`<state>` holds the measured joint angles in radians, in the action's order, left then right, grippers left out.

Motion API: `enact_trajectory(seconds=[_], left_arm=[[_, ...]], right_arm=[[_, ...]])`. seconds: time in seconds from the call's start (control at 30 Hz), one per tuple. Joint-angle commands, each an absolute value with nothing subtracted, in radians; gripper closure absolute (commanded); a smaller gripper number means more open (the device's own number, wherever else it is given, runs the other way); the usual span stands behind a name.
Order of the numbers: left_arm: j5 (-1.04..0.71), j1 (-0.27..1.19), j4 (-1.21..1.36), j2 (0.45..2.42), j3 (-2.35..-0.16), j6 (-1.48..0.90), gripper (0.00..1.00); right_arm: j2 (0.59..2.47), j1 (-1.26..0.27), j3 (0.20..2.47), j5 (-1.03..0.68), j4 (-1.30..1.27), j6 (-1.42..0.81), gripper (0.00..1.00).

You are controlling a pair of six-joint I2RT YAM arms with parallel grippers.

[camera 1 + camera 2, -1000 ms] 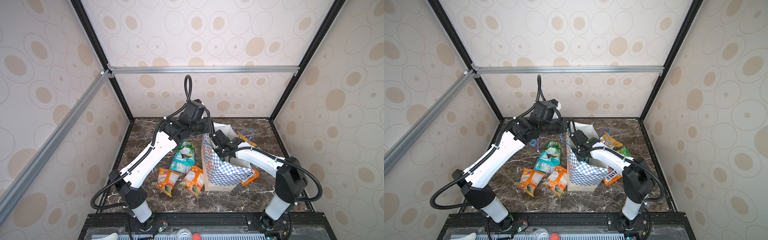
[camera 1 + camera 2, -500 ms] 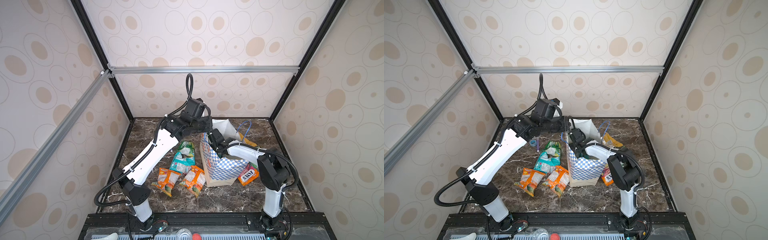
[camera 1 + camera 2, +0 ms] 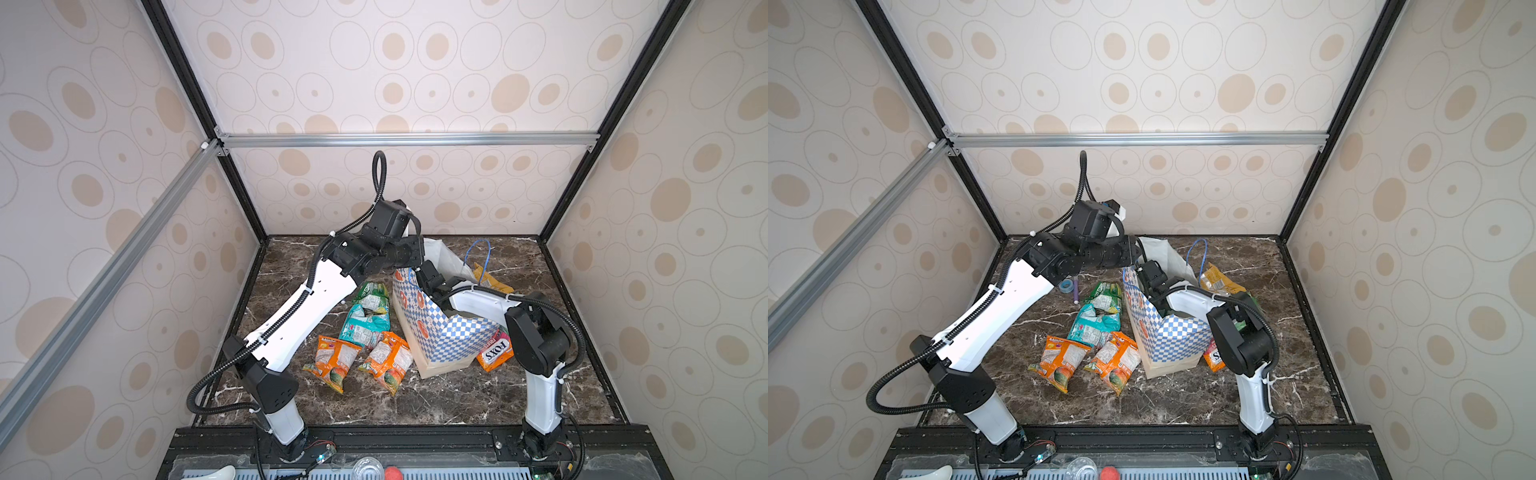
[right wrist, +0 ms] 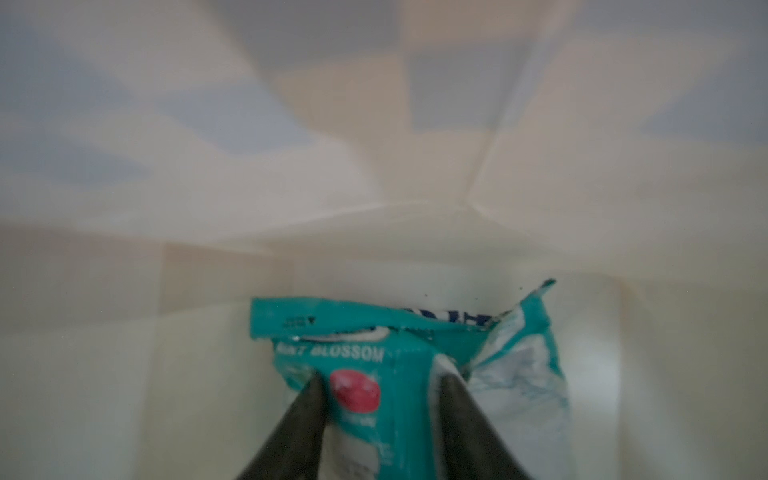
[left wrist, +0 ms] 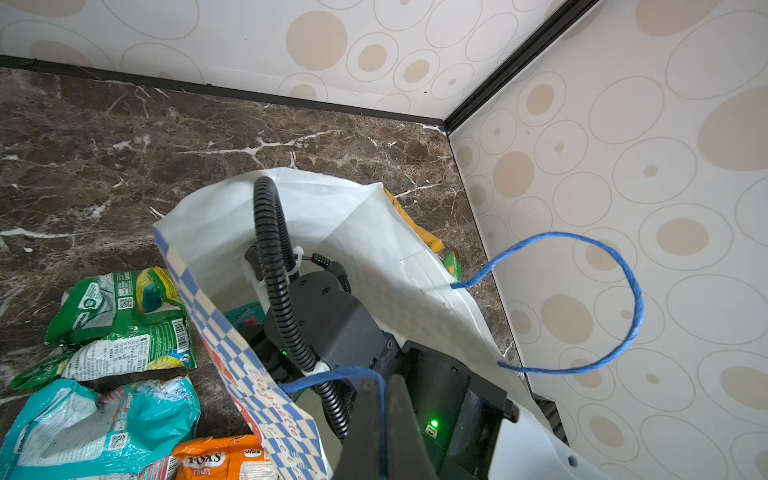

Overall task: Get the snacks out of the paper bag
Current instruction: 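Lower the right gripper into the bag and close it on the teal mint packet, then lift the teal packet out of the bag with the right gripper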

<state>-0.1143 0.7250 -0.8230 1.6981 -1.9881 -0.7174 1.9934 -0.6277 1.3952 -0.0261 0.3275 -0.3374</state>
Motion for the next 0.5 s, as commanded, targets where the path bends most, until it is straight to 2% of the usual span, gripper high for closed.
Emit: enact_trajectory(seconds=[0.0, 0.1, 0.2, 0.47], left_arm=[[-0.111, 0.728, -0.808, 1.680, -2.003, -0.706, 1.00], [-0.092, 0.729, -0.817, 1.678, -2.001, -0.706, 1.00], [-0.070, 0.726, -0.829, 1.677, -1.999, -0.698, 0.98], [-0.035, 0.698, -0.846, 1.673, -1.996, -0.683, 0.77]], right_arm=[[2.000, -0.632, 1.398, -0.063, 0.418, -0.344, 0.79], [1.962, -0.631, 1.413, -0.055, 0.443, -0.330, 0.92], [1.914, -0.626, 1.442, -0.039, 0.490, -0.316, 0.99], [1.761, -0.614, 1.504, -0.023, 0.563, -0.291, 1.00]])
